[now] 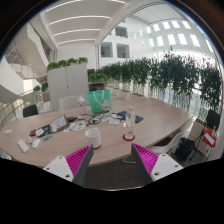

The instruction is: Pour water

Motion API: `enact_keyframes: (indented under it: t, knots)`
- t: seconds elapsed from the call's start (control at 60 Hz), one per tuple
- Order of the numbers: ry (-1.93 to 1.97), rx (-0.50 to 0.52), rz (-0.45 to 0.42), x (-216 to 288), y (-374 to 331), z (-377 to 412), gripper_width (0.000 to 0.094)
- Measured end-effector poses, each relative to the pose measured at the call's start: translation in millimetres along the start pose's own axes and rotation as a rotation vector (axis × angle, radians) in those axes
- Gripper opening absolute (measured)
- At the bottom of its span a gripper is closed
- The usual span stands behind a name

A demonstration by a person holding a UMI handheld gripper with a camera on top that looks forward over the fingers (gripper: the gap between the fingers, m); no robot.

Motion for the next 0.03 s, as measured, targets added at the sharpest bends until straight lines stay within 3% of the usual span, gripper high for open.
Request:
enact_keyframes:
  t: [0.033]
  knots:
    - [0.008, 0.001, 0.005, -0.3, -14.2, 4.8, 0.0837]
Point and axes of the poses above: the point between the fingertips, and its own axes, seen from behind it with the camera up: z to the left, x up, y forward, the way the camera looks, the point moved 5 cm from there along -y, backward, against the way the camera looks, and after that the axes turned 14 degrees about y, right-handed, at the moved point
